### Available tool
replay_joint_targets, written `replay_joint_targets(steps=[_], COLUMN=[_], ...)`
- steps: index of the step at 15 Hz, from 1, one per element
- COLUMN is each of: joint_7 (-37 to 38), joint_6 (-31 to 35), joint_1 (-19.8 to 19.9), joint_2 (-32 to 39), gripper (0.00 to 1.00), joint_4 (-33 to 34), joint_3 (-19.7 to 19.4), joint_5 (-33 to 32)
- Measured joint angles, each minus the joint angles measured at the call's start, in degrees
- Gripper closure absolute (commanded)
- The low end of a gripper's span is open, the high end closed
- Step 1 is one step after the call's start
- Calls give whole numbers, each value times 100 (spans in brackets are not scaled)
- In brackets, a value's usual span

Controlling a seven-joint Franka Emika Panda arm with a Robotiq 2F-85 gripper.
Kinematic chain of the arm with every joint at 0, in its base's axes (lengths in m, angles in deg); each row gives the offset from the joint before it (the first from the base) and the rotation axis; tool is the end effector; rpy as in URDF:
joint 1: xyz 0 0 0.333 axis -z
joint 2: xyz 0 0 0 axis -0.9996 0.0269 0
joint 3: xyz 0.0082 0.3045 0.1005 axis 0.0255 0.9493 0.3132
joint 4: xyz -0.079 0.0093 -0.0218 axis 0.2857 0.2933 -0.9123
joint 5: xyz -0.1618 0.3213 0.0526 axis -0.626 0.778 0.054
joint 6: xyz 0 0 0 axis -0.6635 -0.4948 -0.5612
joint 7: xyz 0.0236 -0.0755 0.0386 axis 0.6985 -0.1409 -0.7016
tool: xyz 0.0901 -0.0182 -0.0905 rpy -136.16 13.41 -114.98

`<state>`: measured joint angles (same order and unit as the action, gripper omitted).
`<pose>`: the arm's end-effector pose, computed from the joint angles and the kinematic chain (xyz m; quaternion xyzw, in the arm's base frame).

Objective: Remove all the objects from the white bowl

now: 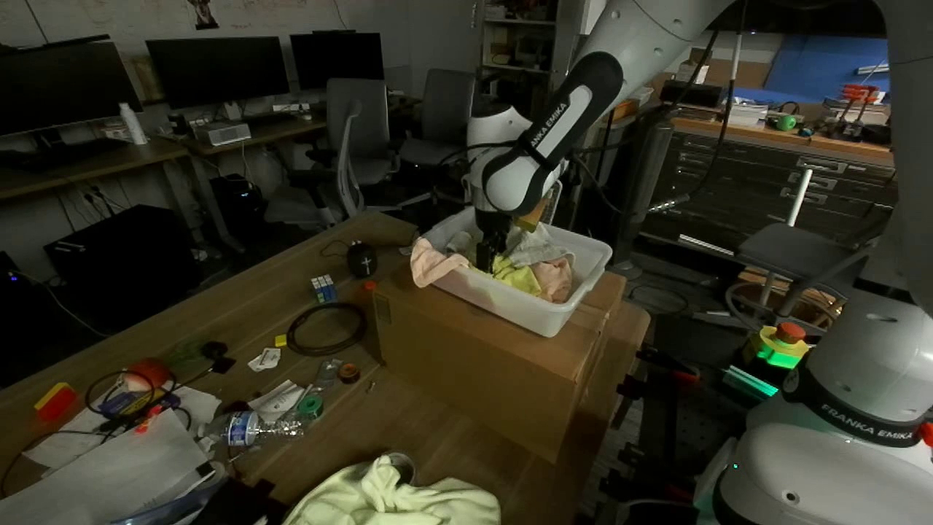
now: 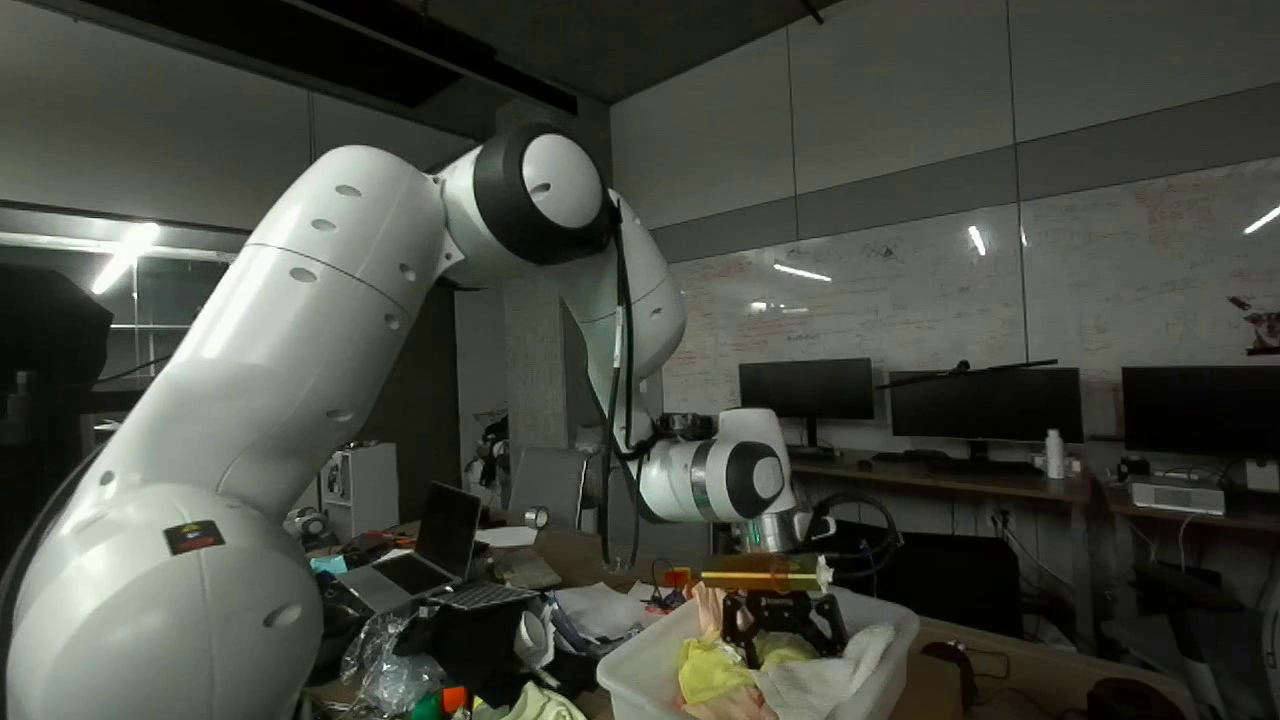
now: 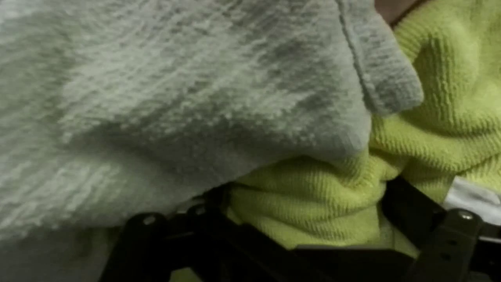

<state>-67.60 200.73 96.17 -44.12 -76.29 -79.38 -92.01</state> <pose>0.5610 -0.1309 0.2031 0.9942 0.0711 -0.0149 0.0798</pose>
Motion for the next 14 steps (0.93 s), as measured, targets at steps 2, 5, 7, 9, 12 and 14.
replay_joint_targets(steps=[2, 5, 7, 9, 12, 14], joint_7=[-23, -27, -29, -24, 36, 195], joint_6=[-1, -13, -13, -13, -130, -265], joint_1=[4, 6, 6, 11, 19, 18], joint_2=[140, 200, 199, 185, 38, -205], gripper=[29, 53, 68, 83, 100, 99], joint_4=[112, 205, 229, 243, 241, 185], joint_3=[11, 30, 33, 32, 32, 32], joint_5=[22, 93, 178, 268, 458, 524])
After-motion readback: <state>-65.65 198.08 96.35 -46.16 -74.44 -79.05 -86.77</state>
